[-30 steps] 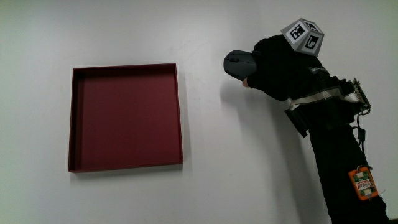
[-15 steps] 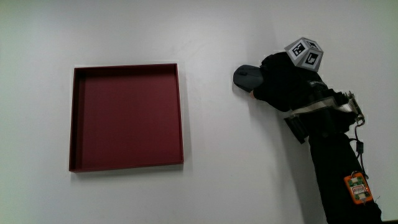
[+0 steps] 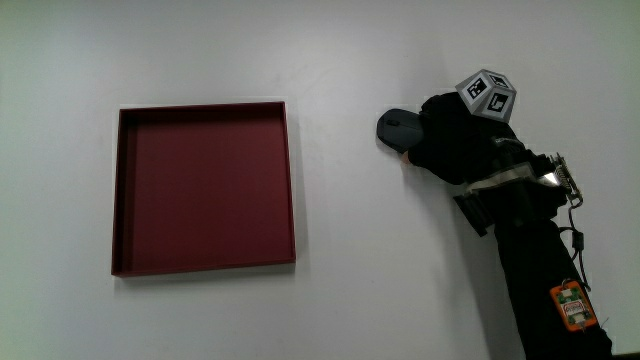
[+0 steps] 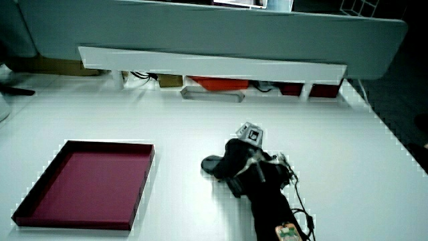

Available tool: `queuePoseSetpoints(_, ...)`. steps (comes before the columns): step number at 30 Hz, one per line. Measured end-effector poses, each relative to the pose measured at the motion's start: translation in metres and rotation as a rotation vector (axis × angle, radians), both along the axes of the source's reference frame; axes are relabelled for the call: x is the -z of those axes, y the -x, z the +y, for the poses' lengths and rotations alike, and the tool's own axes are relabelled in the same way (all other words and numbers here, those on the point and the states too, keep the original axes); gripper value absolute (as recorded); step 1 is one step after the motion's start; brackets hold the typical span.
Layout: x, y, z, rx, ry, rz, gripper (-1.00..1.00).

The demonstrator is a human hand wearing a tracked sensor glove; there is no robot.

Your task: Place mouse on desk

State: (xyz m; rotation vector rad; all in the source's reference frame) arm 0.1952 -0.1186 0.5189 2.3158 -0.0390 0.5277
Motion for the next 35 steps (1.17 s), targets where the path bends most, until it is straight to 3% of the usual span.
queuePoseSetpoints(5,-0.003,-0.001,0.003,-0.001,0.02,-0.003,-0.4)
queuePoseSetpoints(8,-0.007,-0.003,0.005,0.002,0.081,-0.008,-0.55)
queuePoseSetpoints(10,-0.001,-0.003,0.008,0.007,0.089,-0.007,-0.65)
queuePoseSetpoints(15,0.04,0.012,0.019,0.089,0.01,-0.015,-0.9)
queuePoseSetpoints(19,0.074,0.032,0.038,0.206,-0.078,-0.06,-1.0)
queuePoseSetpoints(21,0.093,0.046,0.052,0.289,-0.151,-0.074,-1.0)
queuePoseSetpoints(22,0.105,0.055,0.061,0.287,-0.112,-0.132,-1.0)
queuePoseSetpoints(24,0.125,0.071,0.079,0.388,-0.154,-0.134,-1.0)
queuePoseSetpoints(26,0.131,0.081,0.093,0.437,-0.1,-0.228,-1.0)
queuePoseSetpoints(27,0.147,0.09,0.101,0.489,-0.1,-0.251,-1.0)
queuePoseSetpoints(29,0.143,0.095,0.117,0.548,-0.095,-0.253,-1.0)
queuePoseSetpoints(30,0.14,0.098,0.124,0.559,-0.022,-0.304,-1.0)
queuePoseSetpoints(31,0.148,0.103,0.131,0.617,-0.042,-0.297,-1.0)
queuePoseSetpoints(34,0.157,0.113,0.147,0.662,-0.017,-0.341,-1.0)
queuePoseSetpoints(35,0.156,0.115,0.152,0.677,-0.01,-0.33,-1.0)
